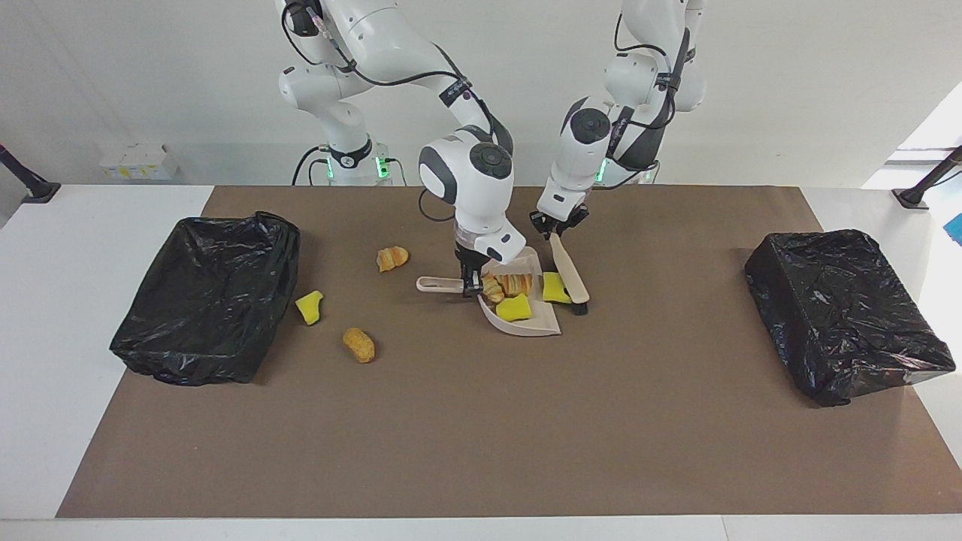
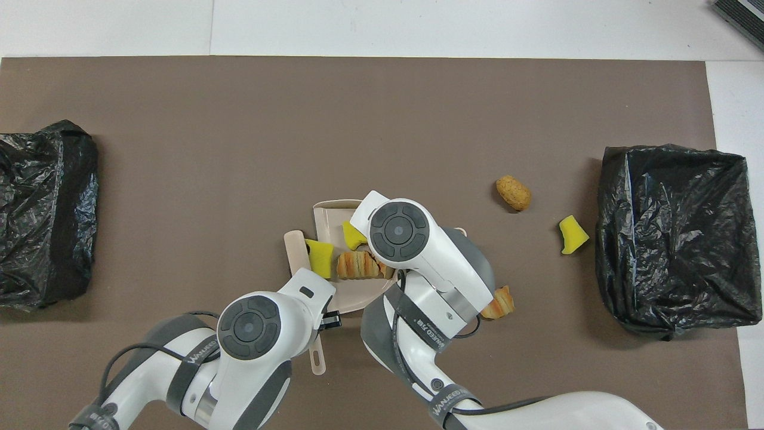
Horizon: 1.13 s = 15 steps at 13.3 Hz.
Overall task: Sweep and dump trash in bin
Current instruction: 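Push the remaining pieces into the dustpan with the brush in the left gripper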
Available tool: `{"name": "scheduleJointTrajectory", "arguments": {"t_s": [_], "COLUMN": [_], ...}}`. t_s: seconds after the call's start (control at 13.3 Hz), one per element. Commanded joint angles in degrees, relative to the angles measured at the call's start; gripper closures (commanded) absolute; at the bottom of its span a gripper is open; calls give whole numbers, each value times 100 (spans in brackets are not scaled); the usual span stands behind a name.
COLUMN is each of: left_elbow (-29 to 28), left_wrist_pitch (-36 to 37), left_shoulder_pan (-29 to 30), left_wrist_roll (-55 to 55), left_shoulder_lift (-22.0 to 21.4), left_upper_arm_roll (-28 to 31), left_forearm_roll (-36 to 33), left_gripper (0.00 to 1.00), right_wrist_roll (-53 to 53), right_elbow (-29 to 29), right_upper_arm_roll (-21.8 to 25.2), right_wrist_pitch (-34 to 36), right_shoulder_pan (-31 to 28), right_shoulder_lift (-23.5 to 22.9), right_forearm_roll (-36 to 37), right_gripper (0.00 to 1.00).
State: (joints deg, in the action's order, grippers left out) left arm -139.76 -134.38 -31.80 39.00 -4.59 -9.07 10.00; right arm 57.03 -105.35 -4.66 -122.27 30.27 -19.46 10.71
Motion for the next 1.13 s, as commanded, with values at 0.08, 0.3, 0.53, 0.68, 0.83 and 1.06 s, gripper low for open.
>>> {"name": "scheduleJointTrajectory", "arguments": {"t_s": [0.08, 0.3, 0.53, 0.68, 0.83, 1.06], "left_elbow": [81, 81, 404, 686, 853, 1152], "left_wrist_pitch": [-502, -318, 348, 797, 1140, 1677], "left_shoulder_pan": [-301, -47, 445, 752, 938, 1149], "left_wrist_roll": [-1041, -1062, -1035, -1044, -1096, -1123], "left_shoulder_lift": [336, 310, 213, 205, 169, 178], "left_upper_arm_roll": [72, 125, 143, 143, 151, 143], "left_forearm_roll": [204, 204, 134, 125, 116, -6], "left_gripper": [100, 100, 100, 100, 100, 100], "right_wrist_roll": [72, -7, -34, 27, 28, 10], "right_elbow": [-179, -179, -188, -197, -197, -232], "right_upper_arm_roll": [-27, -35, -27, -27, -27, -35], "right_wrist_pitch": [-17, -8, 1, 53, 80, 89], "right_shoulder_pan": [41, 41, -3, -56, -91, -187], "right_shoulder_lift": [144, 144, 223, 267, 276, 364], "right_forearm_roll": [81, 55, 37, 28, 28, 2], "right_gripper": [100, 100, 100, 100, 100, 100]}}
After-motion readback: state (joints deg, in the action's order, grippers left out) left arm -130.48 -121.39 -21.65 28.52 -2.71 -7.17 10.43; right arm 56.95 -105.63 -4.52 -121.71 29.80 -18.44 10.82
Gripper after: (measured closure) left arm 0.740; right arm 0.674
